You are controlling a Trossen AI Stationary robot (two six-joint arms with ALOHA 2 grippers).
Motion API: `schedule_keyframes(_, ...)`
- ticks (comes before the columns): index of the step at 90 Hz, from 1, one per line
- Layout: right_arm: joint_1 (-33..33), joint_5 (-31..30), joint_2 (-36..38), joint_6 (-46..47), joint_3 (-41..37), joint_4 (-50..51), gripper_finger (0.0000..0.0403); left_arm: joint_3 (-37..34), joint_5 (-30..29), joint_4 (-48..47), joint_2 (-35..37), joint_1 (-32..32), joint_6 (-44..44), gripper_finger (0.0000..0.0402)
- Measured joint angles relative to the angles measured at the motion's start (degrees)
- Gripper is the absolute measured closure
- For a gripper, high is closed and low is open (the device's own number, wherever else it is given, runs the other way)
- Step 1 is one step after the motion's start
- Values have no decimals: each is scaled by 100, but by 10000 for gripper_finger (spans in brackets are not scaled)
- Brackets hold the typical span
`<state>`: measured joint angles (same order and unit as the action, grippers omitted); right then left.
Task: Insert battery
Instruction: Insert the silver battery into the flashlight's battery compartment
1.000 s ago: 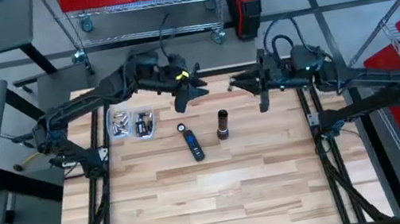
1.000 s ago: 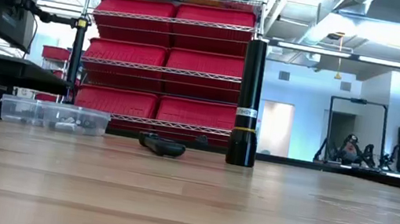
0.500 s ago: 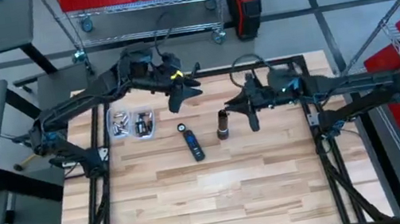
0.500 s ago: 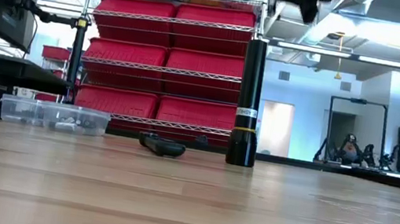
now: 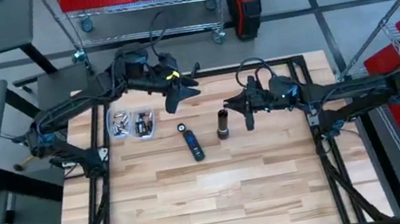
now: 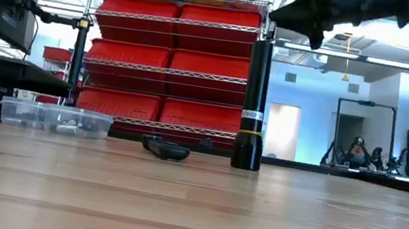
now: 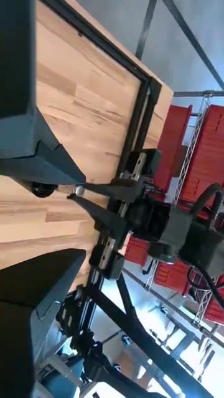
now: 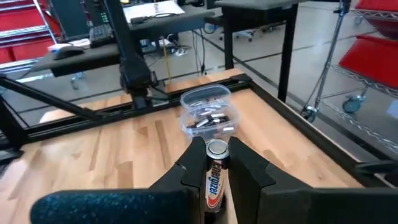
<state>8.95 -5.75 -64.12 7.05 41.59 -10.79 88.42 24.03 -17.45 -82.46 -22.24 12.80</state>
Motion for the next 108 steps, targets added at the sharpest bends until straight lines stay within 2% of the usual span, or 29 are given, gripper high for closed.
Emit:
schedule_keyframes(42, -76, 12, -183, -23, 0, -14, 373, 0, 0, 24, 2, 0, 6, 243)
schedule_keyframes(89, -101, 108, -189, -605, 2, 310, 373, 1, 0, 34, 1, 0, -9, 243)
schedule_keyframes(95, -103, 106, -189, -605, 2, 311, 355, 0, 0, 35, 0, 0, -9, 243)
schedule_keyframes(108, -105, 106, -189, -602, 41, 284, 282, 0, -2, 35, 0, 0, -11, 243)
